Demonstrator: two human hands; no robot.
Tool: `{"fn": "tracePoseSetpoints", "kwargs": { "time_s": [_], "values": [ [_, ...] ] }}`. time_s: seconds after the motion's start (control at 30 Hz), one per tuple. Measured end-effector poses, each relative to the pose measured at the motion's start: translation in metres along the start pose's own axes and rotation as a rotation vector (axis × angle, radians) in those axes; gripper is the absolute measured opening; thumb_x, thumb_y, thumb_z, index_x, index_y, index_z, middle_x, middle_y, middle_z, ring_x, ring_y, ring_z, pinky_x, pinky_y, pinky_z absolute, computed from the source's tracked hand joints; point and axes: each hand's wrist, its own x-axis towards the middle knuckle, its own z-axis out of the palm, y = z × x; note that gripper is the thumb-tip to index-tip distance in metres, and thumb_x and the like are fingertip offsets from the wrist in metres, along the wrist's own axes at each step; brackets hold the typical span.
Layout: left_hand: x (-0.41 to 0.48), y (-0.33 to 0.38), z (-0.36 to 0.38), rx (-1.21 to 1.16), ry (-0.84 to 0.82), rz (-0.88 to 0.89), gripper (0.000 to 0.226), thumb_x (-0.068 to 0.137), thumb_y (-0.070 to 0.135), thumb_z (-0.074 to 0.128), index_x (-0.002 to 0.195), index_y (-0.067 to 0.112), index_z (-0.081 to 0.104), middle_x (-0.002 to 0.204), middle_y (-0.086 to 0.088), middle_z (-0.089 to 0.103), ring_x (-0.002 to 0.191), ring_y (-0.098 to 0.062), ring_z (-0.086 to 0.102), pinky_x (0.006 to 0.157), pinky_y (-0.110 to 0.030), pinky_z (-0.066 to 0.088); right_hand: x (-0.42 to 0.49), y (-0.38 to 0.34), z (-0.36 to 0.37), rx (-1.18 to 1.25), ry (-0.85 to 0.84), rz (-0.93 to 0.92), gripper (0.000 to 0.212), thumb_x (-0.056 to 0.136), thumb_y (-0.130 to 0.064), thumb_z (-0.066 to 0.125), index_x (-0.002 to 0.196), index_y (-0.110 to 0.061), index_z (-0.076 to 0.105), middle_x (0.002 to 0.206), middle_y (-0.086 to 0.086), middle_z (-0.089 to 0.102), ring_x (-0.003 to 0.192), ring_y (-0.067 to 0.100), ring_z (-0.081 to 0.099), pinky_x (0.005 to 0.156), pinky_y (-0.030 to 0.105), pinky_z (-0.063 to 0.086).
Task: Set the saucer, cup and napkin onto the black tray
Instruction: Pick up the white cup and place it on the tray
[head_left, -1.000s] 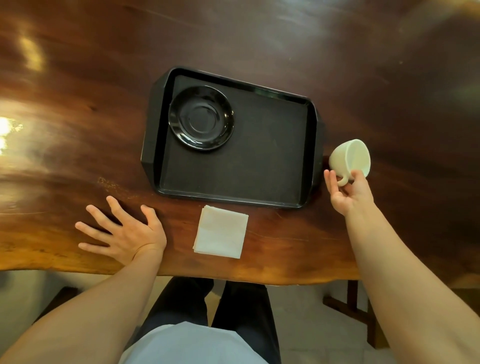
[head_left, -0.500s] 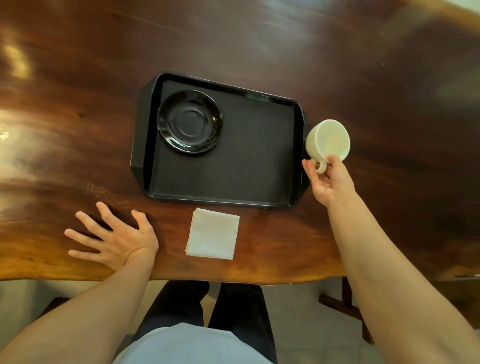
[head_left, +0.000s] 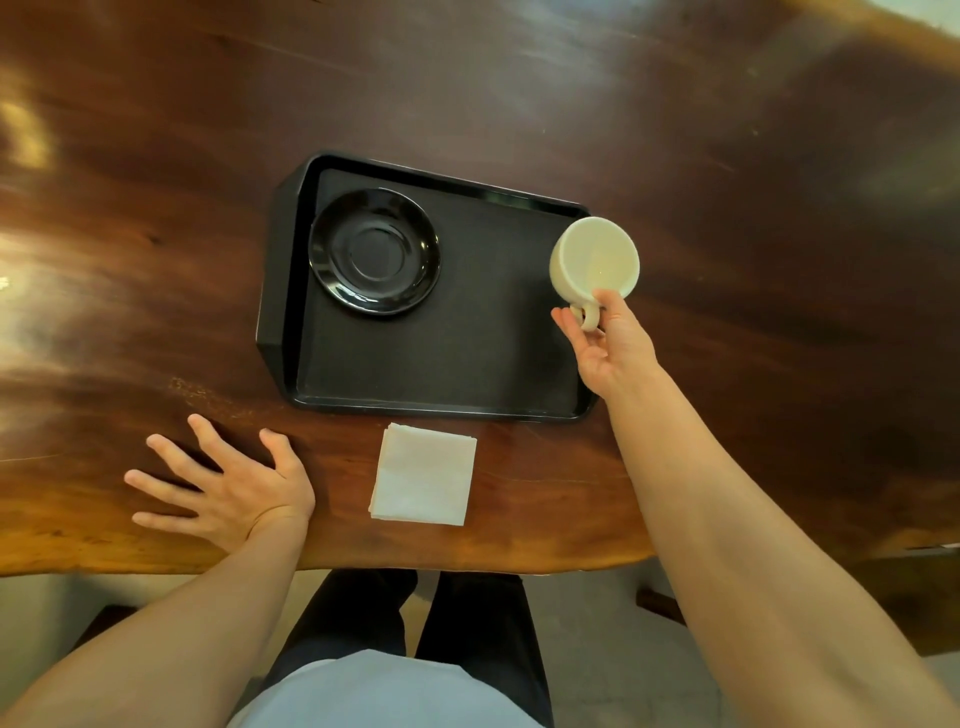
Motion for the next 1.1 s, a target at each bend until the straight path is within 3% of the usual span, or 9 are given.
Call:
{"fn": "tracePoseSetpoints", "kwargs": {
  "time_s": [0.4, 0.53, 0.8, 0.93, 1.1],
  "values": [
    [0.002, -0.004, 0.005, -0.004, 0.025, 0.011, 0.075, 0.098, 0.062, 0.033, 0.162, 0.024, 0.026, 0.173, -0.013, 0.014, 0.158, -0.047, 0.006, 0.120, -0.069, -0.001, -0.001, 0.028, 0.022, -0.096, 0.010, 0.026, 0.047, 0.089, -0.007, 0.075, 0.131, -0.003, 0.055, 0.133, 0.024, 0.057, 0.112, 0.041, 0.066, 0.060, 0.037, 0.065],
    [0.003, -0.006, 0.008, -0.002, 0.024, 0.015, 0.076, 0.098, 0.062, 0.034, 0.163, 0.024, 0.025, 0.173, -0.012, 0.012, 0.158, -0.047, 0.005, 0.120, -0.070, -0.001, 0.000, 0.034, 0.031, -0.099, 0.002, 0.046, 0.037, 0.089, -0.008, 0.075, 0.121, -0.007, 0.056, 0.133, 0.024, 0.057, 0.112, 0.040, 0.067, 0.064, 0.036, 0.065],
    [0.003, -0.007, 0.007, -0.010, 0.021, 0.020, 0.076, 0.098, 0.061, 0.034, 0.163, 0.023, 0.025, 0.173, -0.013, 0.011, 0.158, -0.048, 0.005, 0.119, -0.070, -0.001, 0.006, 0.040, 0.035, -0.041, 0.003, 0.078, 0.049, 0.091, -0.011, 0.073, 0.136, -0.009, 0.054, 0.134, 0.023, 0.057, 0.112, 0.040, 0.066, 0.064, 0.038, 0.065],
    [0.003, -0.006, 0.007, -0.010, 0.021, 0.023, 0.075, 0.098, 0.060, 0.035, 0.163, 0.023, 0.025, 0.173, -0.013, 0.012, 0.158, -0.049, 0.005, 0.119, -0.070, -0.001, 0.013, 0.039, 0.035, -0.072, -0.001, 0.084, 0.021, 0.091, -0.013, 0.074, 0.107, -0.008, 0.062, 0.128, 0.022, 0.060, 0.106, 0.036, 0.067, 0.087, 0.047, 0.062],
    [0.004, -0.007, 0.009, -0.002, 0.027, 0.021, 0.075, 0.098, 0.061, 0.035, 0.163, 0.024, 0.025, 0.173, -0.013, 0.012, 0.158, -0.048, 0.005, 0.119, -0.070, -0.001, 0.018, 0.043, 0.032, -0.151, 0.012, 0.102, 0.018, 0.090, -0.017, 0.076, 0.097, -0.014, 0.060, 0.118, 0.018, 0.058, 0.094, 0.035, 0.066, 0.085, 0.049, 0.062]
  ]
}}
